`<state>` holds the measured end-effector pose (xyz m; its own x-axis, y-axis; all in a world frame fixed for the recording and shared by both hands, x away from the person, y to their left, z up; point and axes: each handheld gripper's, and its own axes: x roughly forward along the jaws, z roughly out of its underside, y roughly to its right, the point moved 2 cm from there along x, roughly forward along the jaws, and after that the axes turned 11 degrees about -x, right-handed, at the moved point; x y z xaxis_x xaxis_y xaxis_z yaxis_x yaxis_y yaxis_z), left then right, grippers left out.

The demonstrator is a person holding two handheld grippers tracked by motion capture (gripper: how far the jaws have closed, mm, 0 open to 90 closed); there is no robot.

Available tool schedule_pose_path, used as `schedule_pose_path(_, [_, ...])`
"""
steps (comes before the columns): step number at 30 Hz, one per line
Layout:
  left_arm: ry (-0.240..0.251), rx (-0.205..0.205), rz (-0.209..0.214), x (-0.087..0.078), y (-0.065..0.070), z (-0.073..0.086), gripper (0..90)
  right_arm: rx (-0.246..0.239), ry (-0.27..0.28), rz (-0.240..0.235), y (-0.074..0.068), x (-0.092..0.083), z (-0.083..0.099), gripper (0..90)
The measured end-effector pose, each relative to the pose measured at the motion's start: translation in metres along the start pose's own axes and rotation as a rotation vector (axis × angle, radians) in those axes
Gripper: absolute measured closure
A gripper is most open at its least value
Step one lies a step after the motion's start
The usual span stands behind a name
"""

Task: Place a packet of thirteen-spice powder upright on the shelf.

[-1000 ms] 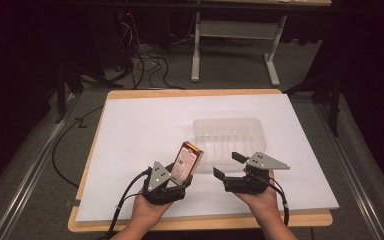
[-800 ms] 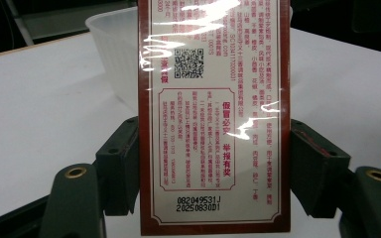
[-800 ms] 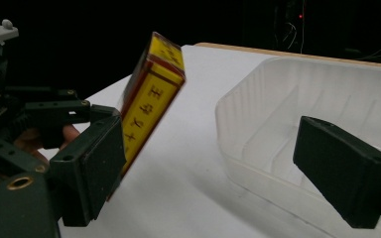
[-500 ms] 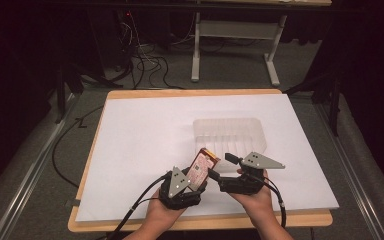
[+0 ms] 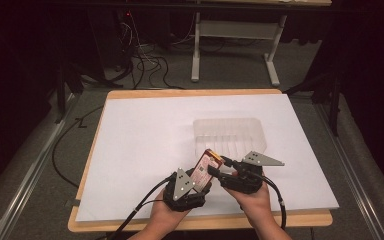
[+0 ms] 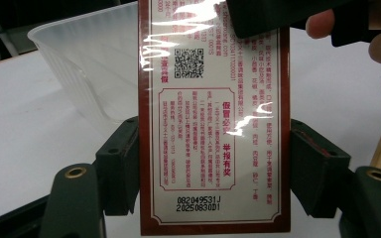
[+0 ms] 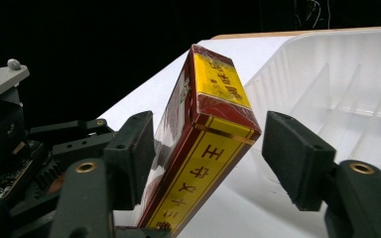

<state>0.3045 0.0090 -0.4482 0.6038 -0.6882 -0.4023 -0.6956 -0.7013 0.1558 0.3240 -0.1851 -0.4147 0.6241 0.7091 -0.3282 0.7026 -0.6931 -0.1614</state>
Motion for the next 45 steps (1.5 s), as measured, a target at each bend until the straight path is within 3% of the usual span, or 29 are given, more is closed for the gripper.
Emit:
schedule_pose_path(8, [-0.012,0.009,-0.001,0.002,0.002,0.002,32.4,0.023,0.004,-0.013,-0.001,0.000,0.001,55.0])
schedule_pose_path(10, [-0.011,0.007,0.019,0.005,0.000,0.002,32.4,0.032,0.014,-0.025,-0.002,-0.001,0.000,61.2])
schedule_pose_path(22, [-0.038,-0.007,0.040,0.008,-0.002,0.006,31.1,-0.020,0.017,-0.013,-0.013,-0.003,-0.004,67.3])
schedule_pose_path(27, [-0.054,-0.026,0.062,0.008,-0.006,0.008,24.6,-0.031,0.031,0.024,-0.009,-0.008,-0.006,68.0])
schedule_pose_path(28, [-0.050,-0.036,0.057,0.008,-0.008,0.007,23.0,-0.040,0.035,0.052,-0.005,-0.011,-0.006,68.1])
schedule_pose_path(41, [-0.035,-0.046,0.028,0.000,-0.026,0.004,23.5,-0.039,0.050,0.148,0.016,-0.031,-0.007,68.3])
schedule_pose_path(42, [-0.009,-0.086,0.025,0.000,-0.026,0.004,23.6,-0.042,0.051,0.155,0.017,-0.032,-0.007,68.3])
schedule_pose_path(43, [-0.041,-0.044,0.015,-0.003,-0.033,0.003,23.8,-0.042,0.051,0.168,0.019,-0.035,-0.008,68.3])
schedule_pose_path(45, [-0.050,-0.047,0.010,-0.006,-0.038,0.002,23.8,-0.040,0.054,0.182,0.022,-0.039,-0.008,68.3])
